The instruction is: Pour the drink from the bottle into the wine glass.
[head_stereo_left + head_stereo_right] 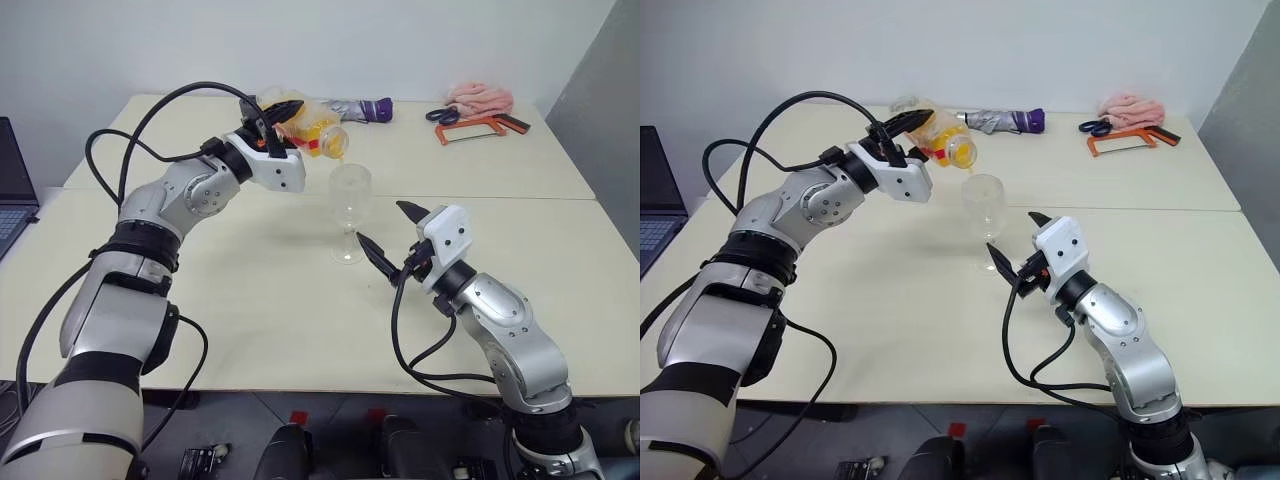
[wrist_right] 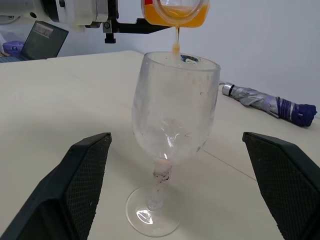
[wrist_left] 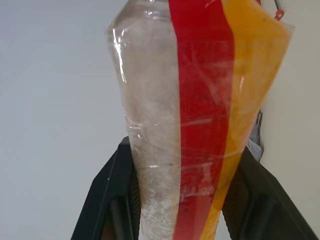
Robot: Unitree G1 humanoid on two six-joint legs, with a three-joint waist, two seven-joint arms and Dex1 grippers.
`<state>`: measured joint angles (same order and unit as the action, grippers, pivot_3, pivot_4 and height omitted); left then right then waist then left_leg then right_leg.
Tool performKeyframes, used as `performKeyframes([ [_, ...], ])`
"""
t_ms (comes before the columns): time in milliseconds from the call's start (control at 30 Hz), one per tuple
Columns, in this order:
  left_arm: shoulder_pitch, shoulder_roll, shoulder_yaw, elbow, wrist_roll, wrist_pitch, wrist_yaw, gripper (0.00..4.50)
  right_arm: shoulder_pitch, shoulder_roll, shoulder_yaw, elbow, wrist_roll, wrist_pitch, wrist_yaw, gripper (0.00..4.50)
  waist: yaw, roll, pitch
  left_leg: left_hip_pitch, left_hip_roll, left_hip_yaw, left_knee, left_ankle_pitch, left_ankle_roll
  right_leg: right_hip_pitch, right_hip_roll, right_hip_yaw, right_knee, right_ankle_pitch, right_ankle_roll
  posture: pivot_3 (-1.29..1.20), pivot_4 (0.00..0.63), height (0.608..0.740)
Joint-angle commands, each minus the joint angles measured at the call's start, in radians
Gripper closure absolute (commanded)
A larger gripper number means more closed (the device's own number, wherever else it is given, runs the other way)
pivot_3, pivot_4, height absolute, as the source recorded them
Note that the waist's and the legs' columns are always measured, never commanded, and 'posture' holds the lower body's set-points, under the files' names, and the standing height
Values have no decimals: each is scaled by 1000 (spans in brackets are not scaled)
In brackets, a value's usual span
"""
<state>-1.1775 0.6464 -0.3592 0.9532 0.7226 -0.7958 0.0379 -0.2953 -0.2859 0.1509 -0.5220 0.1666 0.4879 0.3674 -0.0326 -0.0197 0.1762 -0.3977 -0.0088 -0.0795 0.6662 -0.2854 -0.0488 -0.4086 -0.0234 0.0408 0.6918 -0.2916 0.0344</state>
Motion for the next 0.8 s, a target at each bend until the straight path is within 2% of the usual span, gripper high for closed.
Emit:
performKeyframes([
  [33,-55,26,8,-13,4,-11,38,2819,0,3,1,-26,-2,-14,-1,0,0,0,0,0,0,0,0,0,0,0,0,0,0,0,0,0,150,740],
  [800,-100,53,-24,20,53,-21,96,2819,30,37,9,-29,-18,-36,-31,0,-1,0,0,0,0,1,2,0,0,-2,0,0,5,0,0,0,150,740],
])
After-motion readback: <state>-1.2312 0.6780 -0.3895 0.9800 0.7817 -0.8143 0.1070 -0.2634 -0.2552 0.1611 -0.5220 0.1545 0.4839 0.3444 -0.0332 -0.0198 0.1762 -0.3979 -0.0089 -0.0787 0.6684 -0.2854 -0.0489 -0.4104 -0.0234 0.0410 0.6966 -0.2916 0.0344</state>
